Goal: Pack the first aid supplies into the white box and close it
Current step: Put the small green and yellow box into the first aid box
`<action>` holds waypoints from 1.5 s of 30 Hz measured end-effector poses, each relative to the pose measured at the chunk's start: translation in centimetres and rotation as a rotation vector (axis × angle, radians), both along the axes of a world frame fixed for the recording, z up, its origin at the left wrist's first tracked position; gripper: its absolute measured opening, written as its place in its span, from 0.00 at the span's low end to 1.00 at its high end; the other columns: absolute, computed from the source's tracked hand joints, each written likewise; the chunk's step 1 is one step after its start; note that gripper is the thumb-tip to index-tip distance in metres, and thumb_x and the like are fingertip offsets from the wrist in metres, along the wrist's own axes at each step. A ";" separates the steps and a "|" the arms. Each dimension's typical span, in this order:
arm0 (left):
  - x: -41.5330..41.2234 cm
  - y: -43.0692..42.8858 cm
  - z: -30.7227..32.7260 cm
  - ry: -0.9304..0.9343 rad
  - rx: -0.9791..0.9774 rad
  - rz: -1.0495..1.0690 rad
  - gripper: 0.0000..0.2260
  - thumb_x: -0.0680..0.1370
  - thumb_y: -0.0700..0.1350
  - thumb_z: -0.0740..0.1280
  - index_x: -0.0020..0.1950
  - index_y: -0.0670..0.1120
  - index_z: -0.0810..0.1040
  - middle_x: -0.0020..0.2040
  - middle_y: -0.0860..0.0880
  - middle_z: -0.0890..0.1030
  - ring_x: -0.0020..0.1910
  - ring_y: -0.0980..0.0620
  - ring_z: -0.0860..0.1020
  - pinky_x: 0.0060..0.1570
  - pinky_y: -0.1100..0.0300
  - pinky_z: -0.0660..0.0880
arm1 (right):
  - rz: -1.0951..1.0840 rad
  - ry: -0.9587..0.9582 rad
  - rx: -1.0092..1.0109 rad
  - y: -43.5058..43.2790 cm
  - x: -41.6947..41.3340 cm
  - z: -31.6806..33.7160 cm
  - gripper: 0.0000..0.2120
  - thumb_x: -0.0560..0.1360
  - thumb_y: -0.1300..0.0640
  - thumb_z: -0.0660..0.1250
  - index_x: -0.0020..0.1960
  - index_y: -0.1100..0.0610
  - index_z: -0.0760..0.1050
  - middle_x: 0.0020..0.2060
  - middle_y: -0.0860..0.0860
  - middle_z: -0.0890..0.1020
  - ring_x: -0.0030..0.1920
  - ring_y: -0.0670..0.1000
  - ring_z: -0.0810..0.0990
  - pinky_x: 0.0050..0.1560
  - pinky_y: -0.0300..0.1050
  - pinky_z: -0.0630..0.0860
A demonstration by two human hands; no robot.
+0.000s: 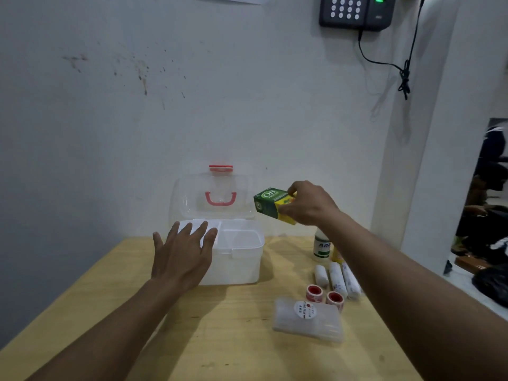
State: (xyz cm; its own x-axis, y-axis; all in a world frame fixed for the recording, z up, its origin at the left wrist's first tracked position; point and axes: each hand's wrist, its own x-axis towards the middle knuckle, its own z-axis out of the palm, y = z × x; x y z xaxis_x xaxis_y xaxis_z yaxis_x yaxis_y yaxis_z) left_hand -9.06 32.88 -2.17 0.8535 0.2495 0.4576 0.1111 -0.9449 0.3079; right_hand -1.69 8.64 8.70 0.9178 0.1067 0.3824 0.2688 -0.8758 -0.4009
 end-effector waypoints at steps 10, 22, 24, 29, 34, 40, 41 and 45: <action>-0.3 1.0 -0.1 0.044 0.034 0.012 0.25 0.83 0.59 0.41 0.78 0.58 0.61 0.79 0.48 0.62 0.80 0.45 0.50 0.75 0.37 0.43 | 0.253 0.103 -0.031 2.0 -0.2 2.1 0.17 0.72 0.54 0.73 0.60 0.54 0.80 0.53 0.53 0.79 0.45 0.51 0.78 0.31 0.38 0.72; -0.2 1.1 -0.4 0.007 0.022 -0.002 0.23 0.83 0.56 0.45 0.77 0.58 0.64 0.78 0.49 0.65 0.80 0.46 0.53 0.76 0.38 0.46 | 0.315 0.151 -0.307 6.0 1.4 0.9 0.13 0.73 0.57 0.72 0.57 0.53 0.84 0.48 0.49 0.81 0.47 0.51 0.77 0.42 0.41 0.72; -0.2 1.1 -0.5 0.008 0.015 -0.010 0.23 0.83 0.56 0.45 0.77 0.58 0.64 0.78 0.49 0.65 0.80 0.46 0.53 0.76 0.38 0.46 | 0.333 0.168 -0.314 6.6 1.6 0.4 0.14 0.73 0.57 0.72 0.58 0.52 0.83 0.49 0.49 0.81 0.48 0.51 0.77 0.44 0.42 0.72; -0.1 1.1 -0.4 -0.003 -0.010 -0.017 0.22 0.83 0.56 0.46 0.76 0.59 0.66 0.78 0.50 0.65 0.79 0.46 0.54 0.77 0.40 0.45 | 0.357 0.180 -0.338 8.0 2.4 -1.2 0.14 0.73 0.56 0.73 0.59 0.51 0.83 0.53 0.50 0.79 0.52 0.53 0.77 0.51 0.44 0.75; 0.2 1.2 -0.6 -0.022 -0.010 -0.019 0.22 0.83 0.56 0.48 0.74 0.58 0.70 0.77 0.50 0.67 0.79 0.46 0.56 0.77 0.39 0.47 | 0.365 0.162 -0.345 8.6 2.9 -2.2 0.14 0.74 0.54 0.73 0.59 0.50 0.82 0.57 0.51 0.79 0.54 0.53 0.77 0.52 0.44 0.76; 0.0 1.1 -0.5 -0.018 -0.016 -0.018 0.21 0.83 0.56 0.48 0.73 0.57 0.71 0.77 0.50 0.67 0.79 0.46 0.56 0.76 0.39 0.48 | 0.377 0.132 -0.374 8.3 2.7 -2.2 0.15 0.75 0.53 0.72 0.62 0.50 0.81 0.58 0.51 0.79 0.54 0.53 0.77 0.50 0.43 0.75; 0.0 1.1 -0.5 -0.016 -0.016 -0.018 0.22 0.83 0.56 0.48 0.73 0.57 0.72 0.77 0.50 0.67 0.79 0.46 0.56 0.76 0.39 0.48 | 0.379 0.129 -0.379 8.3 2.6 -2.2 0.15 0.75 0.53 0.72 0.62 0.51 0.81 0.58 0.52 0.79 0.54 0.53 0.77 0.50 0.43 0.75; 0.1 1.2 -0.6 0.003 0.000 -0.014 0.23 0.83 0.57 0.46 0.73 0.58 0.72 0.77 0.50 0.67 0.79 0.46 0.56 0.76 0.39 0.48 | 0.390 0.124 -0.334 8.2 2.3 -2.0 0.16 0.75 0.54 0.72 0.63 0.52 0.81 0.57 0.51 0.77 0.52 0.52 0.74 0.49 0.42 0.73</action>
State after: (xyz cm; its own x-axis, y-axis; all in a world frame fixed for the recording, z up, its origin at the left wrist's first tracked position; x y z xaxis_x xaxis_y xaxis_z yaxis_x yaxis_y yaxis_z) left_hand -8.96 34.07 -2.76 0.8579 0.2377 0.4554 0.0990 -0.9464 0.3075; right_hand 0.57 16.79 6.73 0.8219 0.5466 0.1605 0.5683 -0.8058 -0.1662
